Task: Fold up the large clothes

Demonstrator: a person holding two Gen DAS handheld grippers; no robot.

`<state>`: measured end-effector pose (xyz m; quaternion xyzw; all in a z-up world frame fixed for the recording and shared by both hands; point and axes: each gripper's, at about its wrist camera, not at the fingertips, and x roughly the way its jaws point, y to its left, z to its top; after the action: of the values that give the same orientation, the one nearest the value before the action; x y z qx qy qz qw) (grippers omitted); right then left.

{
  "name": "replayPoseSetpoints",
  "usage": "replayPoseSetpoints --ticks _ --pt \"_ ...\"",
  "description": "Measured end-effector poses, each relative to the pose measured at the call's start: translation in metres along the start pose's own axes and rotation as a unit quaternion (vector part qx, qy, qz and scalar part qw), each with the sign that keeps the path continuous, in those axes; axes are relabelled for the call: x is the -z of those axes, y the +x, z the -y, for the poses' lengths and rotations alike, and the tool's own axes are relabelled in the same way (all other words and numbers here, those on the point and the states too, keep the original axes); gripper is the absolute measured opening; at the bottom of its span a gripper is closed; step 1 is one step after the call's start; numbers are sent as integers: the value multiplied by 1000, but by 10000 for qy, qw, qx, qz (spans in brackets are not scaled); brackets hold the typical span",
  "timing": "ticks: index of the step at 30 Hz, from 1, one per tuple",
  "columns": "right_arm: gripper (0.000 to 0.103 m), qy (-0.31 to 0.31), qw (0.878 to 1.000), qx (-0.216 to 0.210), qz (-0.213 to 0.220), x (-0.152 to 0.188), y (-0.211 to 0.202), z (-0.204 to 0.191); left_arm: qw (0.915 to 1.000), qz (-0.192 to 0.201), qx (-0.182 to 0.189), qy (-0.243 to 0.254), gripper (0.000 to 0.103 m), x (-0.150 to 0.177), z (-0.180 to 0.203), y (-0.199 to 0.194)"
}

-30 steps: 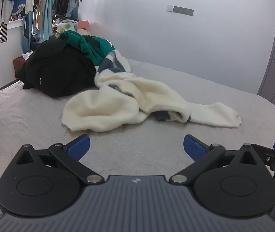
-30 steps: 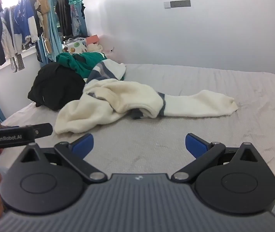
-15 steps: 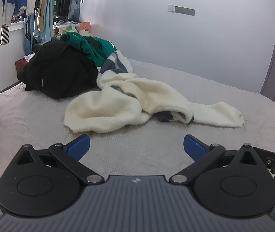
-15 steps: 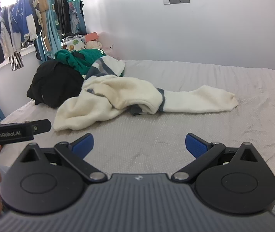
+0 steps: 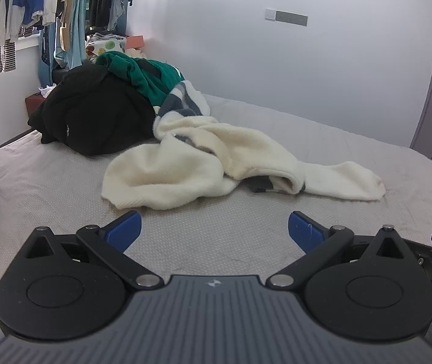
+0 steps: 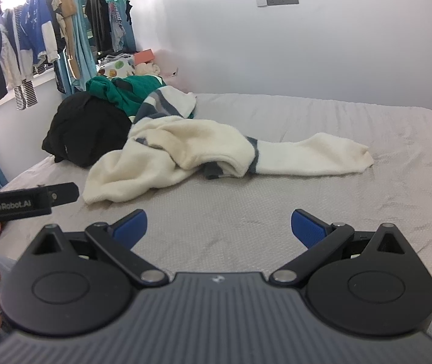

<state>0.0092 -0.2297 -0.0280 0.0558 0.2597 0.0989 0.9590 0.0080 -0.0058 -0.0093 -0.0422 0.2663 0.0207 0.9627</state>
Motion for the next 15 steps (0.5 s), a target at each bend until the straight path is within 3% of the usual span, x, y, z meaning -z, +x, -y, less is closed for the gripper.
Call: replayPoseSetpoints --ticks 15 --pt "103 4 10000 11 -81 -2 8 2 9999 50 -25 -125 103 0 -6 1"
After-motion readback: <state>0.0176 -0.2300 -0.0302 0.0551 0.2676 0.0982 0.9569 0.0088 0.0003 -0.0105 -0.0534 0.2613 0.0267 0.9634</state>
